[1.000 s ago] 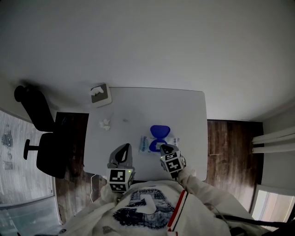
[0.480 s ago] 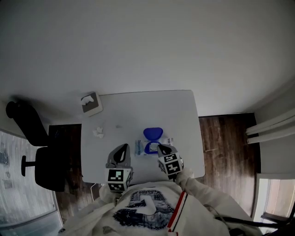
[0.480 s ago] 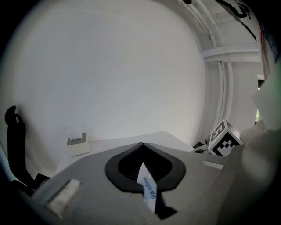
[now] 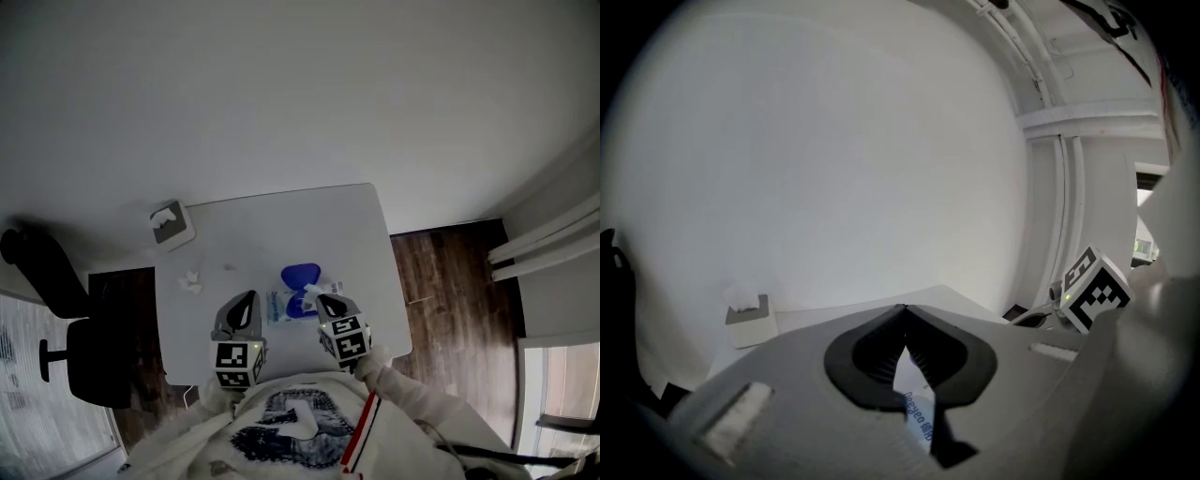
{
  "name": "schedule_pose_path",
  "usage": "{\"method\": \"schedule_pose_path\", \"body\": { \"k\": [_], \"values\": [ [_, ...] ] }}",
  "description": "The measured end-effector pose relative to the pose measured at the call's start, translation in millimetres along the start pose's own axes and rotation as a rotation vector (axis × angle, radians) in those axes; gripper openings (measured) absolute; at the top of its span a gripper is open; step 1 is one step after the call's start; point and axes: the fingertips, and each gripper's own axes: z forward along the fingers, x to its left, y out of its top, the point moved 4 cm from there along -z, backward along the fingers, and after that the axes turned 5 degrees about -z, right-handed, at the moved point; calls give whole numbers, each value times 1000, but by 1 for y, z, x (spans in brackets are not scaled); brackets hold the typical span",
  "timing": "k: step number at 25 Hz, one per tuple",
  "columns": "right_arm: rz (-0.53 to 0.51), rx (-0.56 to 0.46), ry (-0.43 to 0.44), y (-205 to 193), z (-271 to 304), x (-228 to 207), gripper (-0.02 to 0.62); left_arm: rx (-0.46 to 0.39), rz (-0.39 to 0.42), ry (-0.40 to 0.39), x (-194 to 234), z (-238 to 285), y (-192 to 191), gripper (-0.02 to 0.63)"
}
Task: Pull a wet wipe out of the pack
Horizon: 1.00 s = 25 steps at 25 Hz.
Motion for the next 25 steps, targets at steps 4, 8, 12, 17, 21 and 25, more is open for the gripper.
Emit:
{"method": "schedule_pose_path", "body": {
  "k": [4, 8, 12, 17, 21, 25],
  "values": [
    [20, -40, -15, 19, -8, -3, 17, -11, 9, -15, 1, 7, 7, 5],
    [22, -98, -60, 38, -16, -16, 17, -29, 18, -25, 0, 9, 15, 5],
    [11, -168, -106, 61, -28, -25, 17, -56, 27, -31, -2, 10, 30, 5],
    [2, -253, -143, 94, -47, -32, 17, -111, 42, -34, -5, 12, 58, 5],
    [2, -324, -164, 120, -63, -41, 17, -139, 66, -34, -8, 15, 76, 5],
    [4, -397, -170, 145, -82, -47, 17, -173, 82, -24, -9, 15, 97, 5]
  ]
}}
